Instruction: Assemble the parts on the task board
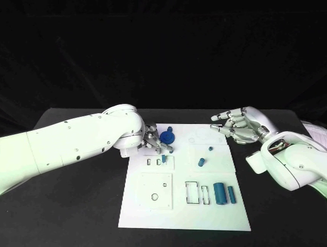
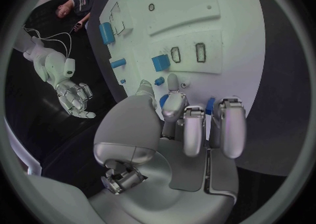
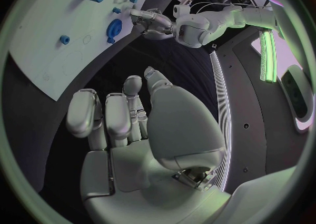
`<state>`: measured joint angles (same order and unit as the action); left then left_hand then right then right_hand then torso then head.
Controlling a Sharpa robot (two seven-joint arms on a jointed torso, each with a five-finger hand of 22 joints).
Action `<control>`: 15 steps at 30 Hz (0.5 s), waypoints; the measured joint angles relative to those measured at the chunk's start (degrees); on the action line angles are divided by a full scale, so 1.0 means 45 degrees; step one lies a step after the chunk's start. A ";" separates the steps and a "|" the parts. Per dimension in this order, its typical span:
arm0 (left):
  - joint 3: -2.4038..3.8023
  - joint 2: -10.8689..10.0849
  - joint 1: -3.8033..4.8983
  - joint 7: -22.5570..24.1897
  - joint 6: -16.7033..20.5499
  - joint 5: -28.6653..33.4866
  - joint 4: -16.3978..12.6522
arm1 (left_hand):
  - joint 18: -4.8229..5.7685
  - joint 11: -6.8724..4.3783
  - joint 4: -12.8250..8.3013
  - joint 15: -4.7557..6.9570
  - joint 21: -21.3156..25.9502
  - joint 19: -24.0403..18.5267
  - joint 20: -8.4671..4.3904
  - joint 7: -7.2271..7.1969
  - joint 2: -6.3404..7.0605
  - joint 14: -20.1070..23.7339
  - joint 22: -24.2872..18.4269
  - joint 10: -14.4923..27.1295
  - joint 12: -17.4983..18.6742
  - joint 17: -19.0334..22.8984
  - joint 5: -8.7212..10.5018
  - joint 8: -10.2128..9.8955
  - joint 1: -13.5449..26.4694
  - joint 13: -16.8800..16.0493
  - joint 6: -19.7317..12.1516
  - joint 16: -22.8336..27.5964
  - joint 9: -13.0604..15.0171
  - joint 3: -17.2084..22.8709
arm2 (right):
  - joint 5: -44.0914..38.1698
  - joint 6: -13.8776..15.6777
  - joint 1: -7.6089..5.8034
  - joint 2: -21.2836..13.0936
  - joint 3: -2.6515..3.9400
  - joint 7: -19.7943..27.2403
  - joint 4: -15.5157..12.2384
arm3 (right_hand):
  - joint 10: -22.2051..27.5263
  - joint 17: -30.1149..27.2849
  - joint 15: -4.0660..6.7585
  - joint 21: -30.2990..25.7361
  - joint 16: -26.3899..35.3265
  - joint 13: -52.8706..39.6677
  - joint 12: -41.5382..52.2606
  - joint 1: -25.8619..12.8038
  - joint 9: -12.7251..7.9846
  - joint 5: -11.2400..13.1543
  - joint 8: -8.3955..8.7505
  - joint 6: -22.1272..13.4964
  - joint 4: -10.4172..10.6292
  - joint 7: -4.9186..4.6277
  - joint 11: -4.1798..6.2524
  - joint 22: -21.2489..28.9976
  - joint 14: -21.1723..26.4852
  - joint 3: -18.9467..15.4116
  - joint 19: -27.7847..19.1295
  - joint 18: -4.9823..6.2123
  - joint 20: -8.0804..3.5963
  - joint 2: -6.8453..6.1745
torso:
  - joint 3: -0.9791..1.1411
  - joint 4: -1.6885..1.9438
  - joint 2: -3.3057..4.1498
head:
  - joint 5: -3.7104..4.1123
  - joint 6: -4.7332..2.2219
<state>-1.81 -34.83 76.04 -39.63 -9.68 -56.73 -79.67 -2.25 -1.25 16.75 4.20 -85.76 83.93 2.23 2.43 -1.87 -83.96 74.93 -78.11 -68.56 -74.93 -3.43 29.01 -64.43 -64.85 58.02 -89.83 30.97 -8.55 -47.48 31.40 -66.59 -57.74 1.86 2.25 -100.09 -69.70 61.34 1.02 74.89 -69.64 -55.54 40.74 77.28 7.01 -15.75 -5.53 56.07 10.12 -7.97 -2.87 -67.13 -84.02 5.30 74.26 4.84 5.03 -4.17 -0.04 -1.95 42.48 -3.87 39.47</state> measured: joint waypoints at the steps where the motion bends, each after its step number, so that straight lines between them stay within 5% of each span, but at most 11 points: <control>1: -0.0009 0.0036 -0.0005 -0.0007 -0.0046 -0.0008 0.0025 | 0.0000 0.0000 0.0004 0.0000 0.0000 0.0000 0.0000 0.0004 0.0000 0.0000 0.0000 0.0000 0.0000 0.0000 0.0000 0.0000 0.0000 0.0004 -0.0004 0.0000 0.0005 -0.0012 | -0.0004 0.0000 0.0003 0.0023 -0.0001 0.0004 0.0008 | 0.0019 -0.0033 0.0000 -0.0028 0.0015 0.0105 -0.0114 0.0039 0.0000 0.0000 0.0000 0.0000 0.0000 0.0000 0.0018 0.0026 0.0000 0.0000 0.0000 0.0000 0.0000 -0.0032 | 0.0000 0.0000 0.0000 | 0.0002 0.0009; 15: -0.0044 0.0139 -0.0037 -0.0047 -0.0713 -0.0063 0.0113 | 0.0000 0.0001 -0.0035 0.0000 0.0000 -0.0001 0.0000 0.0000 -0.0124 0.0000 -0.0002 0.0000 0.0000 0.0002 -0.0001 0.0108 -0.0126 0.0022 -0.0089 0.0000 0.0267 -0.0105 | -0.0046 0.0000 0.0012 0.0165 -0.0019 0.0033 0.0080 | 0.0112 -0.0119 0.0000 -0.0080 0.0163 0.0428 -0.0403 0.0103 0.0011 -0.0076 0.0001 -0.0002 0.0035 0.0002 0.0021 0.0079 0.0000 -0.0036 0.0001 -0.0001 0.0000 0.0006 | 0.0016 0.0007 -0.0004 | 0.0004 0.0114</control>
<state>-2.01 -34.20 75.88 -39.85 -12.89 -57.01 -79.16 -2.25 -1.25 16.59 4.20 -85.76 83.93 2.23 2.44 -2.43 -83.96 74.92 -78.11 -68.56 -74.92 -3.43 29.50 -64.99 -64.76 57.62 -89.83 32.17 -9.02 -47.68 31.40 -66.54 -57.00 1.78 2.40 -99.73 -69.20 60.80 1.02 74.53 -68.91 -53.61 38.93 77.75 7.06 -16.10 -5.53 56.06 10.28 -7.96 -2.78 -66.77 -84.02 5.14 74.26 4.83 5.03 -4.14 0.03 -1.92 42.46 -3.85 39.98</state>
